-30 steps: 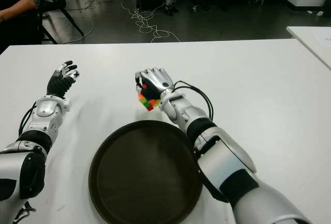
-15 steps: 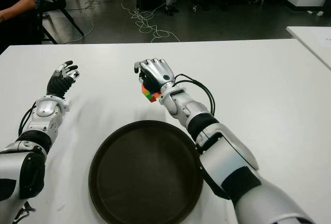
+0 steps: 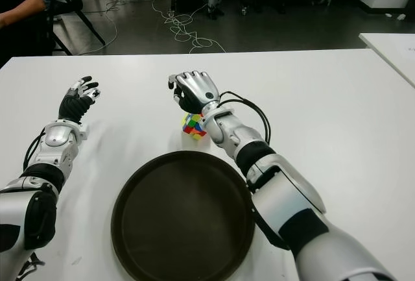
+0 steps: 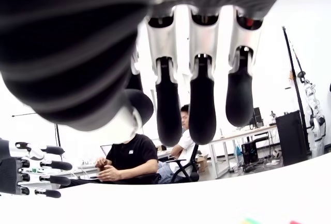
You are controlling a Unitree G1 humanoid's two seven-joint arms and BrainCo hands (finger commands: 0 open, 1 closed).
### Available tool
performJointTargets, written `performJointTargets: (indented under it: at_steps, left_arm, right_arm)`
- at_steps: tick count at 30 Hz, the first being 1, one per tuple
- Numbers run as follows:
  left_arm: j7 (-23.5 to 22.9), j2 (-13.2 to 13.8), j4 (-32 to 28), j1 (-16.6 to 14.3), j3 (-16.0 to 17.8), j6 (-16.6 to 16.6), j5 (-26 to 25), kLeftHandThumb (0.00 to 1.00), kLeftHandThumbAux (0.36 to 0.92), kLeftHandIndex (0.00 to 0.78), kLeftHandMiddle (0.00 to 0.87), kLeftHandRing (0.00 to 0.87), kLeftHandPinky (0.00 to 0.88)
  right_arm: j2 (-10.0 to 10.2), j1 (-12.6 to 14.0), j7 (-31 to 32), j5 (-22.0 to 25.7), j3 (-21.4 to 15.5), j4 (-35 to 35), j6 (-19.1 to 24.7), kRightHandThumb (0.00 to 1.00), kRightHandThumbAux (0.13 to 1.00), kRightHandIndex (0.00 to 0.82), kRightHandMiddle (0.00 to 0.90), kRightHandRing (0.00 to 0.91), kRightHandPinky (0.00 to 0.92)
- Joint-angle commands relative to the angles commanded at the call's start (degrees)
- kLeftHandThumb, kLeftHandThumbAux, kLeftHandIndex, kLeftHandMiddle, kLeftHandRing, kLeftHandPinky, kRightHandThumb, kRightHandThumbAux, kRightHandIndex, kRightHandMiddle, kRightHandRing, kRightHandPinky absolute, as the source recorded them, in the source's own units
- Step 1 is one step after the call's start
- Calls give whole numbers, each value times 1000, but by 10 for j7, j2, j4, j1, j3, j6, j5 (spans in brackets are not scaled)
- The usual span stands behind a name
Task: Pick up the Rubik's Cube and put it in the plate
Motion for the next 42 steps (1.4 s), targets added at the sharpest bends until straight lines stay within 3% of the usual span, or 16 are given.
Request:
performJointTargets:
  at_steps: [11,25,31,35,36,38,39,42]
  left_arm:
    - [0,0,0,-1,1,2,-1,161,631,91,168,140,93]
    - [3,-1,1,-1,3,4,-1,155,616,82,160,135,93]
    - [-1,0,1,-2,3,6,-2,163,600,91,169,138,89]
    - [-2,0,1,-2,3,7,-1,163,587,83,161,129,77]
    - [-2,0,1,-2,3,7,-1,163,588,82,161,131,81]
    - [-1,0,1,-2,3,6,-1,162,597,84,163,136,91]
    - [0,0,1,-2,3,6,-1,162,601,86,164,138,95]
    - [0,0,1,-2,3,6,-2,159,602,90,164,139,97]
  right_arm:
    - [-1,3,-11,2,-1,-4,-6,693,729,422,518,545,578]
    - [-4,4,-12,7,-4,-8,-17,694,729,421,519,542,561]
    - [-6,2,4,11,-4,-9,-22,685,733,412,470,504,519]
    - [-8,-5,39,7,4,-5,-14,676,738,401,366,405,418]
    - [-8,-9,57,4,9,-2,-7,577,741,330,305,336,346]
    - [-8,-15,90,-3,18,2,6,282,737,144,137,150,154]
    - [-6,-16,101,-6,23,5,12,196,712,92,88,96,98]
    - [-1,-14,116,-14,35,12,26,78,644,30,28,31,32]
